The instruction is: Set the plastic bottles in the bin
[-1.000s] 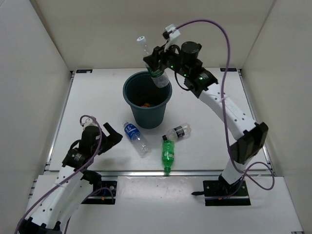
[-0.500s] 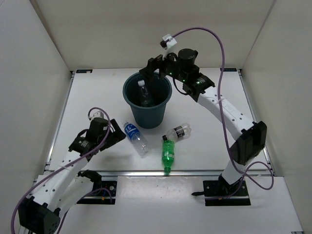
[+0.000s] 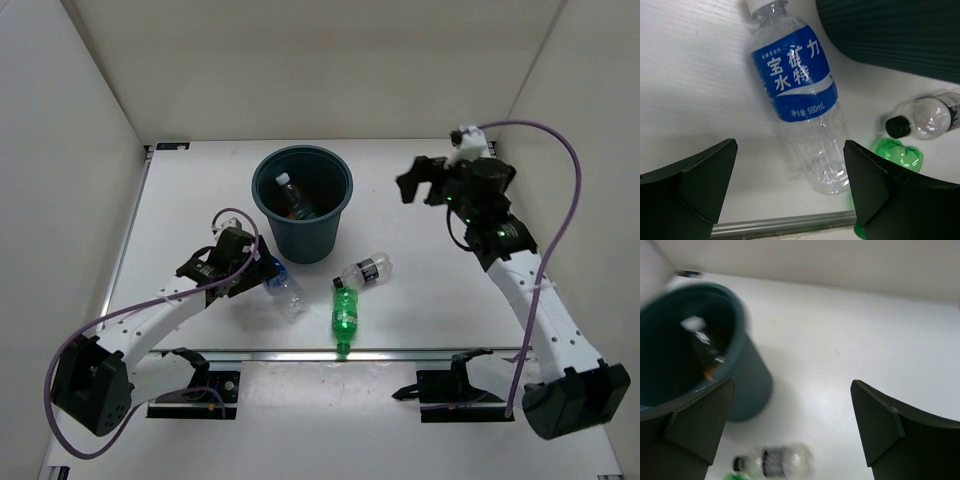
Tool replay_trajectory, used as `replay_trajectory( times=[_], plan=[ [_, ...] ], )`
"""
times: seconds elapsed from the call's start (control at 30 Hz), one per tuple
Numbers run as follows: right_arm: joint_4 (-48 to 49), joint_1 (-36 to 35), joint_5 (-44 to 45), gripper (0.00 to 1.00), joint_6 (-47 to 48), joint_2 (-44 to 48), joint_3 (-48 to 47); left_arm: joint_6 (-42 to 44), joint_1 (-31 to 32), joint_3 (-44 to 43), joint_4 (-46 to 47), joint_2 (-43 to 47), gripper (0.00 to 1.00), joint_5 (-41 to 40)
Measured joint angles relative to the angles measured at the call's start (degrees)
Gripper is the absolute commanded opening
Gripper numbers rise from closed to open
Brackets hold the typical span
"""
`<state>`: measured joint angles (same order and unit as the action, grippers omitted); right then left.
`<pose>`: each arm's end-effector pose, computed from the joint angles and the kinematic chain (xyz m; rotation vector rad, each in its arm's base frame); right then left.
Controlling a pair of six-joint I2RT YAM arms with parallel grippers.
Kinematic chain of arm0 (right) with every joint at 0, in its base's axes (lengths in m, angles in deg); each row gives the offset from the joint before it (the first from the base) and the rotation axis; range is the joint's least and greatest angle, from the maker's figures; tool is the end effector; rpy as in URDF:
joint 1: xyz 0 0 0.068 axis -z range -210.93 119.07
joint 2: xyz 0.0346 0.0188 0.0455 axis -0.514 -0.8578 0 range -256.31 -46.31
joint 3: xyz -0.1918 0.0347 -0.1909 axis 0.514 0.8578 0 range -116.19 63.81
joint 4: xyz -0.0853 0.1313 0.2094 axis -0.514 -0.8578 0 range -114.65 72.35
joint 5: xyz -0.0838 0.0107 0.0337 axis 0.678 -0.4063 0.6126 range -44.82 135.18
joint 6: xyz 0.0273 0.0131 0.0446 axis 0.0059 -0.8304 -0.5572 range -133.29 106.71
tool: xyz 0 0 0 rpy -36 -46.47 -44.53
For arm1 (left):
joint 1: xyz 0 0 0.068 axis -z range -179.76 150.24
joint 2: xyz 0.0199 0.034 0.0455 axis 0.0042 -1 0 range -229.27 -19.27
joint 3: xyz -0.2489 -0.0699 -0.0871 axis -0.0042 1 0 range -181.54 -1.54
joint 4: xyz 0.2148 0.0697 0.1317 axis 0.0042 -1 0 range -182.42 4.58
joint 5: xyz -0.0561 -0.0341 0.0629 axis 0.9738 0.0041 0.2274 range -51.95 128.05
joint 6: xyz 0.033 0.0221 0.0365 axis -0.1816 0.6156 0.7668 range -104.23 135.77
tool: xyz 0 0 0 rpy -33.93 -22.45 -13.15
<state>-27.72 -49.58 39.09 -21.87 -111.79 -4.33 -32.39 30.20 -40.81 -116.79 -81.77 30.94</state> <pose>0.2460 0.0870 0.4110 -0.2304 1.7036 0.4439 0.1843 -0.1011 0.2169 -0.4548 2.5186 -0.3909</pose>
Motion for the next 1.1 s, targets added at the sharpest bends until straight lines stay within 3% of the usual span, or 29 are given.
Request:
replay_trajectory(
  times=[0.17,0.37,0.47,0.53,0.63,0.83,0.9,1.0,1.1],
  plan=[
    [-9.4,14.1,0.9,0.99,-3.7,8.5,11.6,-2.1,0.6,0.0,4.0,-2.8,0.98,-0.8],
    [-15.9,18.1,1.4,0.99,-5.1,15.2,16.0,-3.8,2.1,0.1,6.6,-9.4,0.99,-1.4],
    [-15.9,18.2,2.0,0.99,-5.2,17.3,16.0,-4.2,2.4,0.9,8.3,-11.8,0.86,-1.3],
    [-16.0,18.2,2.2,0.99,-5.4,18.0,16.0,-4.3,2.4,1.5,8.3,-12.8,0.69,-1.3],
    [-16.0,17.9,2.3,1.00,-5.7,18.1,16.2,-3.9,2.2,2.0,7.7,-12.2,0.58,-2.1],
    [-16.1,17.5,1.8,0.99,-6.4,18.1,17.2,-1.5,-3.8,2.9,0.3,0.9,0.56,-5.1],
    [-16.2,17.5,1.1,0.99,-6.7,18.0,17.6,0.6,-6.3,0.4,-3.7,6.6,0.56,-7.6],
    [-16.0,16.9,-0.7,1.00,-7.6,18.0,19.5,5.0,-8.5,-10.3,-7.6,10.8,0.58,-11.5],
    [-15.7,14.5,-2.8,0.99,-9.6,17.2,22.5,10.4,-5.0,-23.9,-4.2,9.2,0.59,-16.0]
  ],
)
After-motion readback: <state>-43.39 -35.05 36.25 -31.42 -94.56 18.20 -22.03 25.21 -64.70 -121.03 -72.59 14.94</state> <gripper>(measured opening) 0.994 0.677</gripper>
